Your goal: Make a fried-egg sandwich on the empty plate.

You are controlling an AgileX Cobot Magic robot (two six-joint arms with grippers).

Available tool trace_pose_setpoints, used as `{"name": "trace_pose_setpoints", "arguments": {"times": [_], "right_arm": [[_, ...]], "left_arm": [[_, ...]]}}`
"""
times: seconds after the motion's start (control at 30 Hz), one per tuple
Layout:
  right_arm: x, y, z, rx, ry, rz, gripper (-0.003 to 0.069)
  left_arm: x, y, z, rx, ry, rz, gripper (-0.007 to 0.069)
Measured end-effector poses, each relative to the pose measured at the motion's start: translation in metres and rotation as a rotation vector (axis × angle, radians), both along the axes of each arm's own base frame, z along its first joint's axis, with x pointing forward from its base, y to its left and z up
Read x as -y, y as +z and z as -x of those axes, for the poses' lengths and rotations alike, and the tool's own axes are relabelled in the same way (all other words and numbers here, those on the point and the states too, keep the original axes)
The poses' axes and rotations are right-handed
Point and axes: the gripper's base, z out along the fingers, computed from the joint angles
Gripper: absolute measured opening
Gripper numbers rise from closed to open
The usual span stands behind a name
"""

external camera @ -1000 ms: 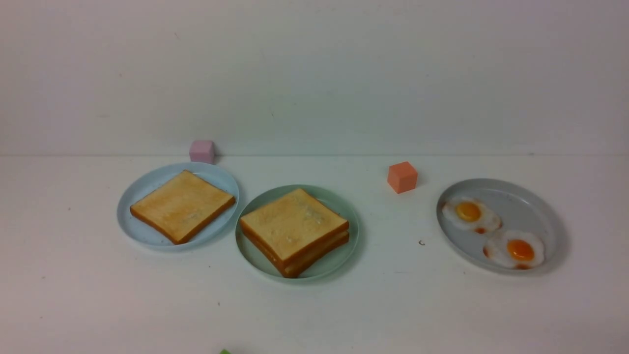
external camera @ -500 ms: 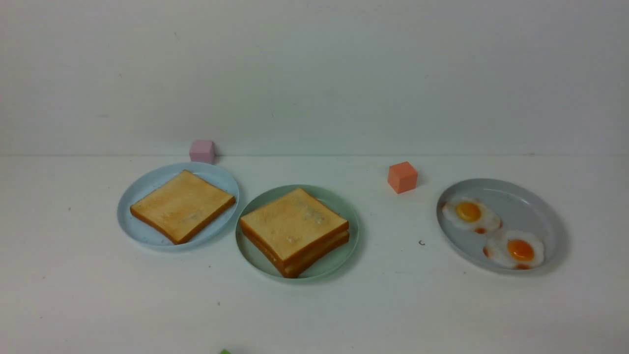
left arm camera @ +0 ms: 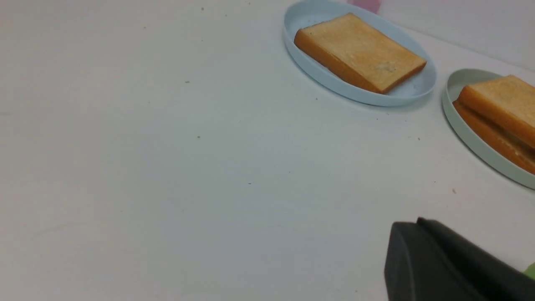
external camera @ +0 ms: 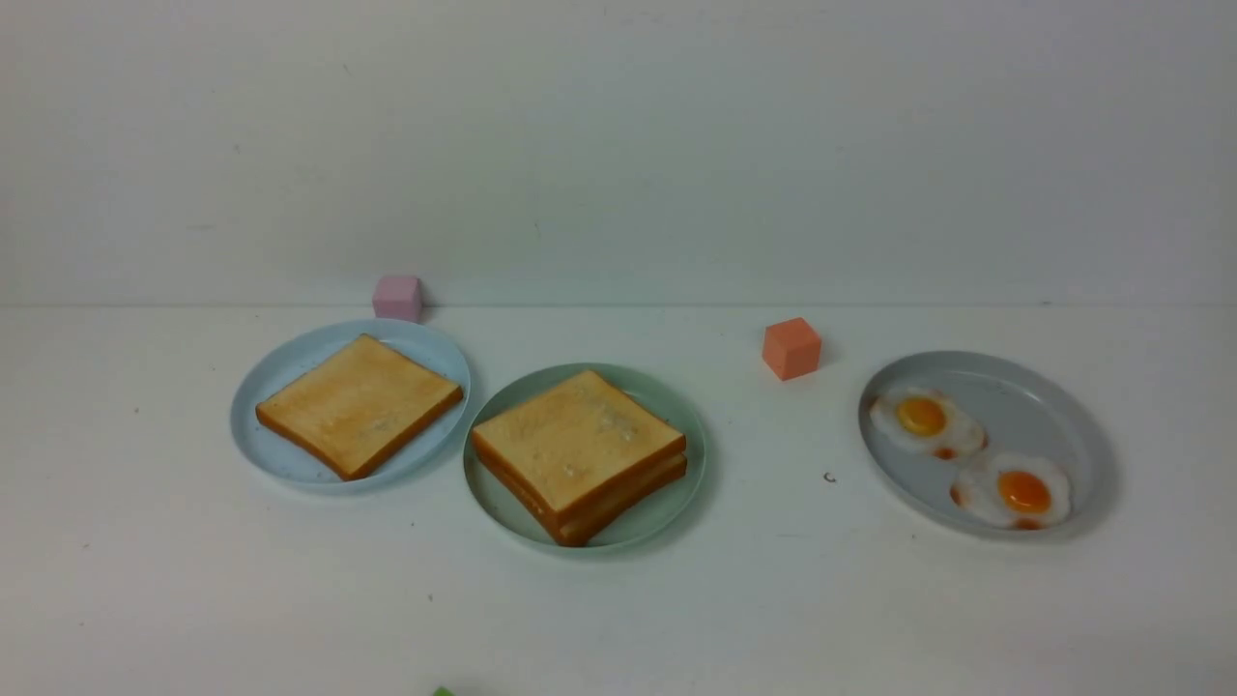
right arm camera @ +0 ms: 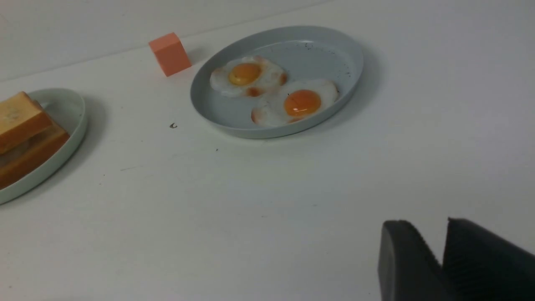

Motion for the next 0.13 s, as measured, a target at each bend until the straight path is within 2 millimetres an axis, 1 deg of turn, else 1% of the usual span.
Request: {"name": "trace_pose_setpoints", "arguments": {"times": [0.13], "right_arm": [[0.0000, 0.0000, 0.0000, 0.000, 0.000, 0.000, 0.0176]], "left_arm": [[0.0000, 0.0001, 0.0000, 0.001, 0.000, 0.000, 0.0005]]}}
